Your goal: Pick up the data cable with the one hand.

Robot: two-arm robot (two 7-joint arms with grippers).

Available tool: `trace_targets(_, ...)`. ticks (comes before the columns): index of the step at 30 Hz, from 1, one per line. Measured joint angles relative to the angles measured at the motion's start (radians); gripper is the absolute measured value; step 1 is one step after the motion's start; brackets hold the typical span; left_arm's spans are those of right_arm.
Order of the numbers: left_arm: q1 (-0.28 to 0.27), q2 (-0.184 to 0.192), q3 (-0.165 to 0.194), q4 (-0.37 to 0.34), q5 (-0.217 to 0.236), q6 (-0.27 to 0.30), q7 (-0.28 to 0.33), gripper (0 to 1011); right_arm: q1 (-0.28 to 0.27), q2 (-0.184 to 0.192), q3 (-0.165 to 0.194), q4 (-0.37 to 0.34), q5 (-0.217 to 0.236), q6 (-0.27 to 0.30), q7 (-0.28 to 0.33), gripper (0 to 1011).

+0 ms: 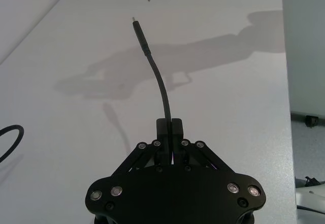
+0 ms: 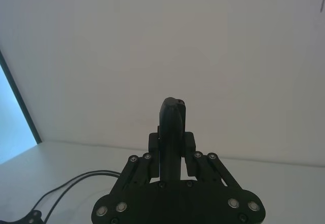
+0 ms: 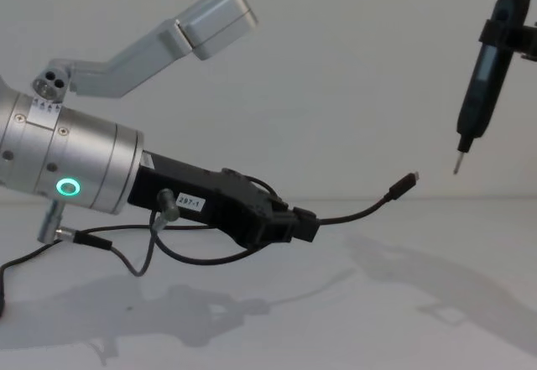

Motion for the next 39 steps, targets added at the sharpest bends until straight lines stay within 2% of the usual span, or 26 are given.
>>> trace_targets(20,0.002,0.001,-0.002,-0.004,-0.004,-0.004,0.000,39,0.040,0.002,-0.045,0.035,0.032,0.009,0.033,279)
trace_targets(39,0.002,0.001,-0.002,-0.006,-0.005,-0.005,0.000,38,0.062,0.010,-0.084,0.064,-0.005,-0.041,0.022,279)
